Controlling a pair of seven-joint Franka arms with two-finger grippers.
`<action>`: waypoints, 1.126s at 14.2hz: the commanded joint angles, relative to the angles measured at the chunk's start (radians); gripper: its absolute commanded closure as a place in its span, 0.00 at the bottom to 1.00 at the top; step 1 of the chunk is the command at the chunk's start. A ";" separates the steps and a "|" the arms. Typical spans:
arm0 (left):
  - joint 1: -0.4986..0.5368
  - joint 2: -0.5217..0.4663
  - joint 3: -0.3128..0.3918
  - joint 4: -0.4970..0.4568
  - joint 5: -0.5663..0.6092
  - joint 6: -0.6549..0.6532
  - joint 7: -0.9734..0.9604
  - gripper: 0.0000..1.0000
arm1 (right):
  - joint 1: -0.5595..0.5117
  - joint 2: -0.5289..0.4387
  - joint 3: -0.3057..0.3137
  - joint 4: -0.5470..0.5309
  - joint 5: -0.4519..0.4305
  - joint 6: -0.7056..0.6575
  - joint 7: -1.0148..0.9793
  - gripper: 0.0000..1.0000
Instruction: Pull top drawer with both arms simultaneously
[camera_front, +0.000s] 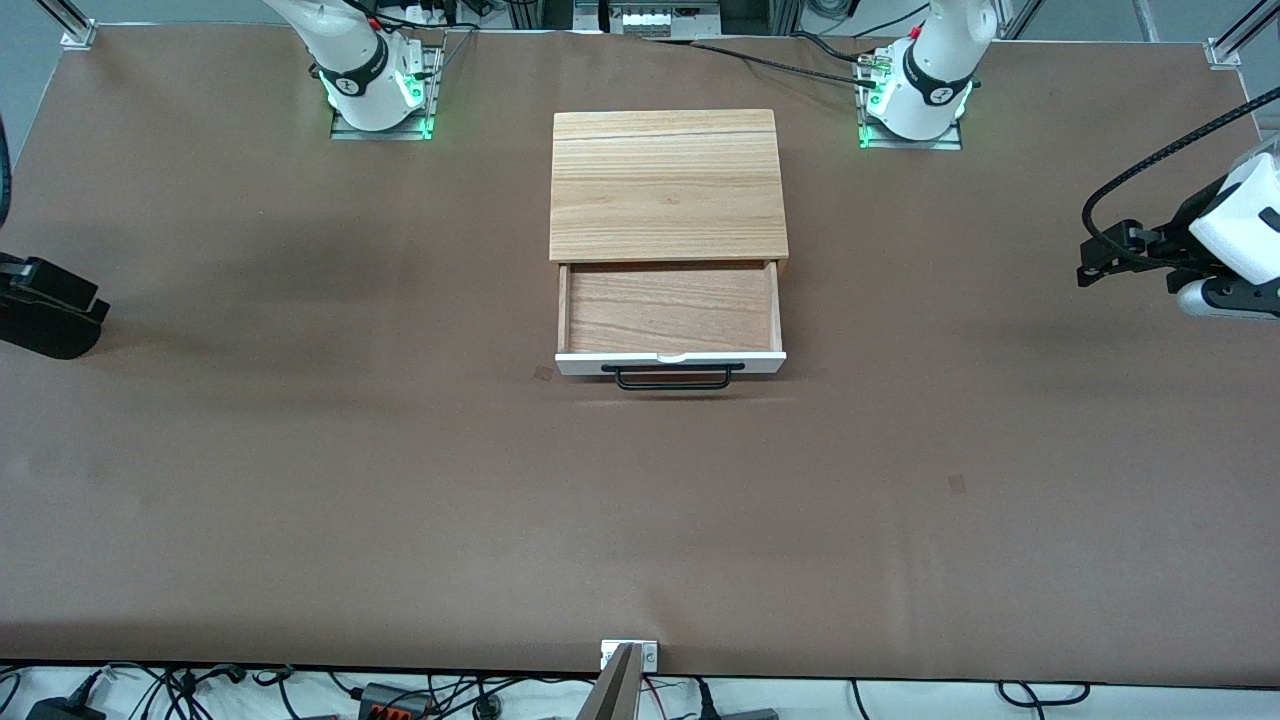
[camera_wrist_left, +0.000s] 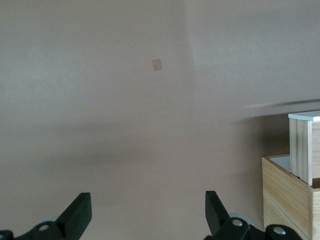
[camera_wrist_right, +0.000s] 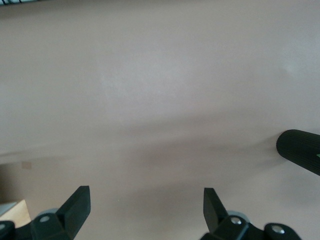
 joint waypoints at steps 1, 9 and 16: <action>-0.018 -0.052 0.010 -0.086 -0.034 0.066 -0.009 0.00 | 0.001 -0.136 0.016 -0.225 -0.026 0.113 -0.001 0.00; -0.187 -0.172 0.188 -0.259 -0.030 0.160 0.003 0.00 | -0.003 -0.241 0.010 -0.372 0.073 0.174 -0.041 0.00; -0.189 -0.116 0.184 -0.182 -0.001 0.155 0.001 0.00 | -0.002 -0.256 0.010 -0.349 0.058 0.111 -0.125 0.00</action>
